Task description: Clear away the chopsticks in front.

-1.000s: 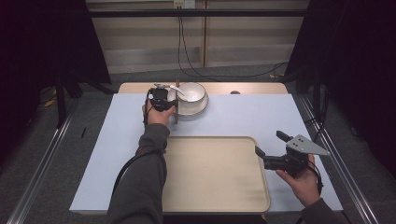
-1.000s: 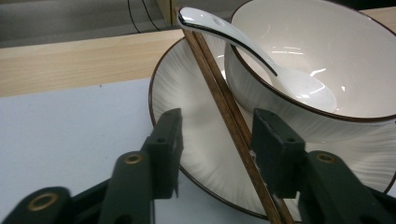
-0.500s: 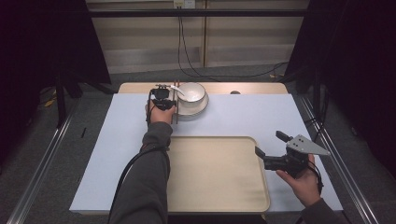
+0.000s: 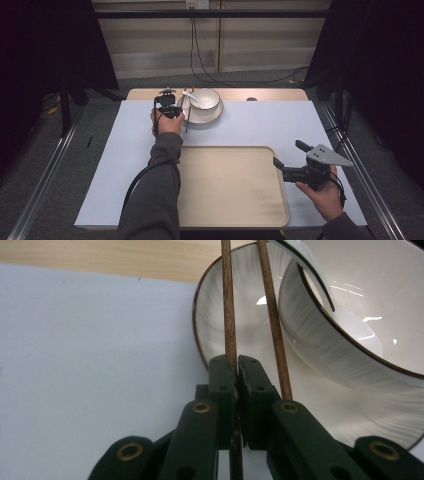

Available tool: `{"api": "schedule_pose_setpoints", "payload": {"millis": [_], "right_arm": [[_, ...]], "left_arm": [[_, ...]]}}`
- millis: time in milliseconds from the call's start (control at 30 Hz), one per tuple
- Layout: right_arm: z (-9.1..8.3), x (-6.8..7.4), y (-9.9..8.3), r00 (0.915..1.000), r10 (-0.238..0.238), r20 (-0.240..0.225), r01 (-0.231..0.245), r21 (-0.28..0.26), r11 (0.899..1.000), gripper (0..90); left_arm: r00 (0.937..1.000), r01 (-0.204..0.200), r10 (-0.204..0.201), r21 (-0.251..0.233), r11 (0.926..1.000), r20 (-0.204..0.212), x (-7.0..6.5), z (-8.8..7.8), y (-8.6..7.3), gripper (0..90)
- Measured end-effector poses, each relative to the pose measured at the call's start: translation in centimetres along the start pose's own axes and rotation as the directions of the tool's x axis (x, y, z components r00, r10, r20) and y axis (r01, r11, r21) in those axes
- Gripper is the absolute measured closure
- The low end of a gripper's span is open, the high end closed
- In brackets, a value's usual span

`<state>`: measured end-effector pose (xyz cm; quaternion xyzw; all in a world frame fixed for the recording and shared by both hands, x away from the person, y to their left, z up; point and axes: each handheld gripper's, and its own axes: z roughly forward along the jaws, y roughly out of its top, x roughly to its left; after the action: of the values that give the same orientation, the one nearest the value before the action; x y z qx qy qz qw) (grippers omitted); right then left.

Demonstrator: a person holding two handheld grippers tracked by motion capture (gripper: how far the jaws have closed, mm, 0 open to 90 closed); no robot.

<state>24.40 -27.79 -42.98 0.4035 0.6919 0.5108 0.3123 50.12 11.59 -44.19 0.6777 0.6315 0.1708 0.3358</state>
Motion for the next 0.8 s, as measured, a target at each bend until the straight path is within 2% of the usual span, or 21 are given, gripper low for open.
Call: {"api": "schedule_pose_setpoints", "payload": {"millis": [100, 133, 200, 233, 400, 467, 533, 600, 733, 800], "right_arm": [[-0.1, -0.1, 0.0, 1.0000, -0.007, 0.002, 0.007, -0.001, 1.000, 3.9], [0.0, -0.1, 0.0, 1.0000, -0.003, 0.002, 0.003, -0.003, 1.000, 3.9], [0.0, 0.0, 0.0, 1.0000, -0.004, -0.003, 0.004, 0.002, 1.000, 3.9], [0.0, 0.0, 0.0, 1.0000, -0.004, -0.003, 0.004, 0.002, 1.000, 3.9], [0.0, 0.2, 0.0, 0.9999, -0.012, 0.003, 0.012, -0.002, 1.000, 3.9], [0.0, 0.1, 0.0, 0.9998, -0.014, -0.014, 0.014, 0.007, 1.000, 3.9], [0.1, 0.1, 0.0, 0.9999, -0.012, -0.004, 0.012, 0.003, 1.000, 3.6], [0.0, 0.1, 0.0, 0.9999, -0.014, 0.006, 0.014, -0.003, 1.000, 3.5], [0.0, 0.2, 0.0, 0.9999, -0.016, -0.003, 0.016, -0.004, 1.000, 3.2], [0.0, 0.3, 0.0, 0.9999, -0.015, -0.008, 0.015, -0.004, 1.000, 3.0]], "left_arm": [[0.9998, 0.020, -0.020, -0.008, 0.9998, -0.007, 0.4, -1.4, -0.4, 85.7], [0.9992, 0.039, -0.039, -0.021, 0.9990, -0.008, 0.4, -1.8, -0.7, 85.7], [0.9979, 0.064, -0.063, -0.030, 0.9975, 0.011, 0.8, -2.6, -1.1, 85.7], [0.9979, 0.064, -0.063, -0.030, 0.9975, 0.011, 0.8, -2.6, -1.1, 85.7], [0.9931, 0.114, -0.112, -0.050, 0.9923, 0.034, 1.7, -5.2, -2.8, 85.7], [0.9929, 0.114, -0.112, -0.051, 0.9922, 0.040, 2.1, -6.0, -3.4, 85.7], [0.9926, 0.116, -0.114, -0.052, 0.9918, 0.041, 2.4, -6.8, -3.9, 85.7], [0.9898, 0.136, -0.133, -0.057, 0.9891, 0.052, 2.6, -7.6, -4.6, 85.7], [0.9864, 0.152, -0.148, -0.063, 0.9863, 0.071, 2.7, -9.1, -6.0, 85.7], [0.9868, 0.148, -0.143, -0.062, 0.9870, 0.075, 2.6, -9.6, -6.7, 85.7]]}}
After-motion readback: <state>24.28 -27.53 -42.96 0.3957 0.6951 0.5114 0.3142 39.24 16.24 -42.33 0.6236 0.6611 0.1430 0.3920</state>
